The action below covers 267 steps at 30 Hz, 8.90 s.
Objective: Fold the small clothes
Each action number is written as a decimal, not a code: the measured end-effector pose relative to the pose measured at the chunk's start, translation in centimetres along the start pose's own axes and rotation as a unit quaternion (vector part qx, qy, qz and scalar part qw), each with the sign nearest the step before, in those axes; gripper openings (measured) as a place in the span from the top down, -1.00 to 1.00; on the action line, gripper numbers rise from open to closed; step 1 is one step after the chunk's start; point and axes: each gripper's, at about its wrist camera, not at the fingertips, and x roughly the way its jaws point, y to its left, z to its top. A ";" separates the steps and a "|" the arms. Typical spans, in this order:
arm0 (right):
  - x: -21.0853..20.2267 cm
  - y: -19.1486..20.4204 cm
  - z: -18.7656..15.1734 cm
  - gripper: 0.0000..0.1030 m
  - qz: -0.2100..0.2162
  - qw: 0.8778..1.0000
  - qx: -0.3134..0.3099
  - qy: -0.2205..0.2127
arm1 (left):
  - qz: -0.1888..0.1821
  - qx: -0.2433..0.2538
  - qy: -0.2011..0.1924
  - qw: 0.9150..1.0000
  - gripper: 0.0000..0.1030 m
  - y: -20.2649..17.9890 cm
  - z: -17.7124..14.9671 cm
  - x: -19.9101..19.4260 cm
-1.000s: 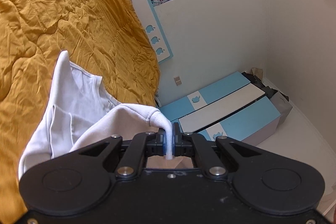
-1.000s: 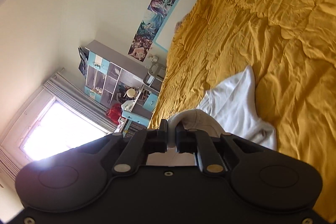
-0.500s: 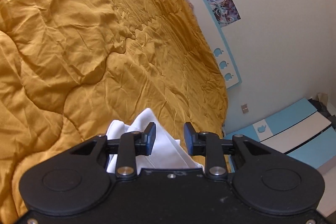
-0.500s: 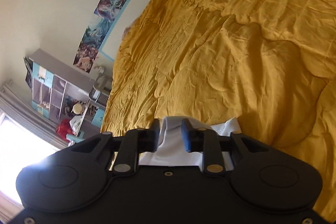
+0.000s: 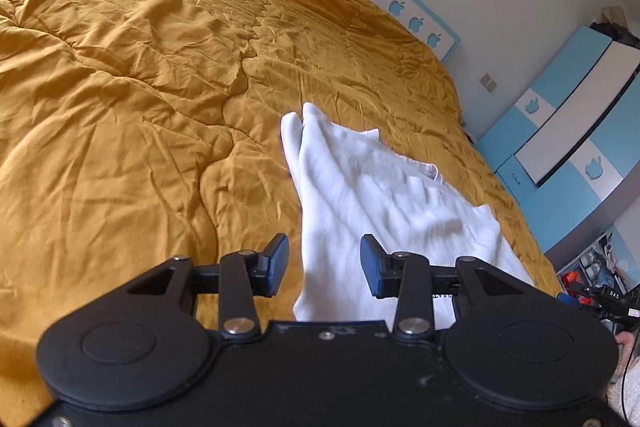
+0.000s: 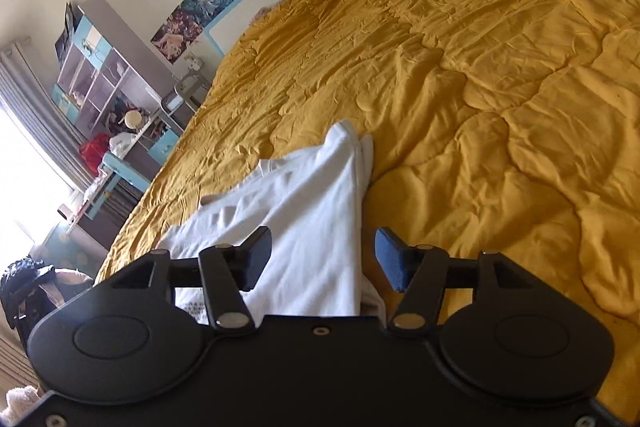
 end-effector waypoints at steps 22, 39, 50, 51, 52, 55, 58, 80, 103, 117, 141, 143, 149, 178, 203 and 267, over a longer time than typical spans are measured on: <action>4.4 -0.2 -2.8 0.84 -0.012 0.999 0.014 0.046 | -0.029 -0.064 0.042 0.997 1.00 -0.2 -1.0 2.3; 2.0 -3.5 -5.2 0.86 -0.015 0.996 0.071 0.060 | 0.006 -0.097 0.117 0.988 0.83 2.5 -2.6 0.8; 4.1 0.6 1.3 0.13 -0.031 0.999 -0.042 0.012 | 0.030 0.012 0.011 0.999 0.25 -0.9 6.0 4.9; 5.0 1.0 2.0 0.13 -0.032 0.998 -0.047 0.010 | 0.040 0.016 0.000 0.999 0.24 -1.1 7.0 6.6; 6.4 1.3 2.9 0.12 -0.038 0.998 -0.052 0.006 | 0.045 0.015 -0.002 0.999 0.23 -0.9 7.5 7.6; 9.9 2.0 5.1 0.11 -0.047 0.997 -0.068 0.000 | 0.059 0.008 0.007 0.998 0.22 -0.4 9.2 11.6; 12.9 2.6 6.8 0.06 -0.060 0.995 -0.081 -0.001 | 0.077 0.017 0.025 0.997 0.20 -0.5 9.5 14.6; 19.9 2.7 6.2 0.71 -0.121 0.987 -0.106 0.014 | 0.117 0.068 0.028 0.990 0.76 -0.5 7.8 18.7; 11.2 17.0 -9.8 0.13 0.094 0.992 -0.054 0.057 | -0.007 0.000 0.027 1.000 0.25 -12.7 -6.1 7.6; 4.4 5.3 -9.1 0.38 -0.077 0.994 0.074 -0.027 | 0.101 -0.085 -0.008 0.991 0.20 -2.9 -5.6 0.4; 19.8 18.4 -0.8 0.18 -0.084 0.983 -0.165 0.014 | 0.116 -0.052 -0.013 0.992 0.11 -3.3 -4.6 5.1; 22.5 19.5 -0.4 0.19 -0.094 0.977 -0.189 0.022 | 0.101 -0.071 -0.018 0.992 0.11 -2.5 -4.6 4.9; 30.3 21.0 0.7 0.20 -0.175 0.943 -0.281 0.035 | 0.103 -0.052 -0.017 0.993 0.10 -2.7 -5.1 5.0; 14.9 21.5 -11.6 0.19 -0.129 0.927 -0.337 0.105 | 0.105 -0.063 -0.022 0.992 0.10 -4.3 -5.6 1.4; 10.8 28.2 -16.1 -0.04 -0.046 0.928 -0.356 0.103 | 0.119 -0.107 -0.057 0.985 0.09 -1.8 -2.8 -3.3; 21.1 40.7 -25.8 -0.18 -0.015 0.821 -0.563 0.095 | -0.060 -0.209 0.114 0.969 0.07 6.3 10.2 20.0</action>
